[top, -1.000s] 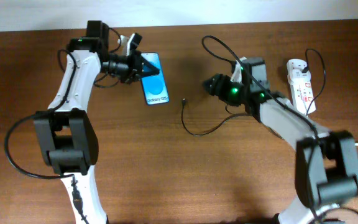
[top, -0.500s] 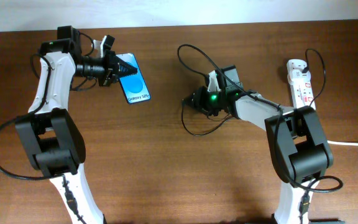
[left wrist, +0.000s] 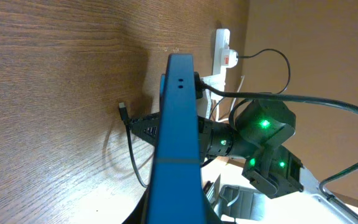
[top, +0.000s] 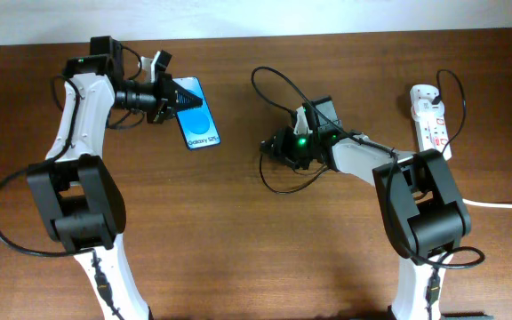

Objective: Plug charger to phone and switch on socket
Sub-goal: 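Release the phone with the right gripper and grasp the black cable's USB-C plug, then push the cable plug up into the phone's bottom port with the right gripper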

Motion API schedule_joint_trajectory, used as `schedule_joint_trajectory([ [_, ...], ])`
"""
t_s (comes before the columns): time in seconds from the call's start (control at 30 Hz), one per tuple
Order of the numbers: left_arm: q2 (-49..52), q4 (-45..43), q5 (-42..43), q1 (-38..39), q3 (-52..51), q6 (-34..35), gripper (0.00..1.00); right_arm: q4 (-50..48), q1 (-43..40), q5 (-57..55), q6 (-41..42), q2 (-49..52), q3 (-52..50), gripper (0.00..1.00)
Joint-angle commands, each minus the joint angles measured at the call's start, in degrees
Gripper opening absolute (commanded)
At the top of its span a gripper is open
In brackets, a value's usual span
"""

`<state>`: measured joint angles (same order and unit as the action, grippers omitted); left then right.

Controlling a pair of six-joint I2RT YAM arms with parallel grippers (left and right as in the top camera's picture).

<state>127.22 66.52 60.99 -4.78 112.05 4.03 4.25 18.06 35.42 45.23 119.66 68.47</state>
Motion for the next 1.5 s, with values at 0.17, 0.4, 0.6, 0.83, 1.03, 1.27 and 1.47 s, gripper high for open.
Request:
schedule_joint_trajectory([
  [0.17,-0.57,0.17,0.46,0.13,0.44,-1.09,0.00,-1.44,1.44,-1.14,3.56,2.60,0.70,0.39],
  [0.4,-0.57,0.17,0.46,0.24,0.44,-1.09,0.00,-1.64,2.27,-1.60,6.34,2.67,0.68,0.33],
  [0.6,-0.57,0.20,0.46,0.28,0.44,-1.09,0.00,-1.95,2.60,-2.10,6.29,2.71,0.66,0.24],
  [0.83,-0.57,0.20,0.48,0.28,0.44,-1.09,0.00,-3.19,0.35,6.43,-1.79,0.85,0.72,0.04],
  [1.03,-0.57,0.46,12.31,0.42,0.44,-5.05,0.00,3.85,-8.04,31.78,-23.08,-17.18,0.76,0.04],
  [1.27,-0.57,0.68,25.14,4.28,0.44,-16.48,0.00,34.49,-13.77,34.45,-43.39,-35.71,-1.20,0.04],
  [1.47,-0.57,0.63,29.18,8.39,0.44,-15.06,0.00,16.41,-14.12,31.45,-26.32,-41.18,-16.50,0.04],
])
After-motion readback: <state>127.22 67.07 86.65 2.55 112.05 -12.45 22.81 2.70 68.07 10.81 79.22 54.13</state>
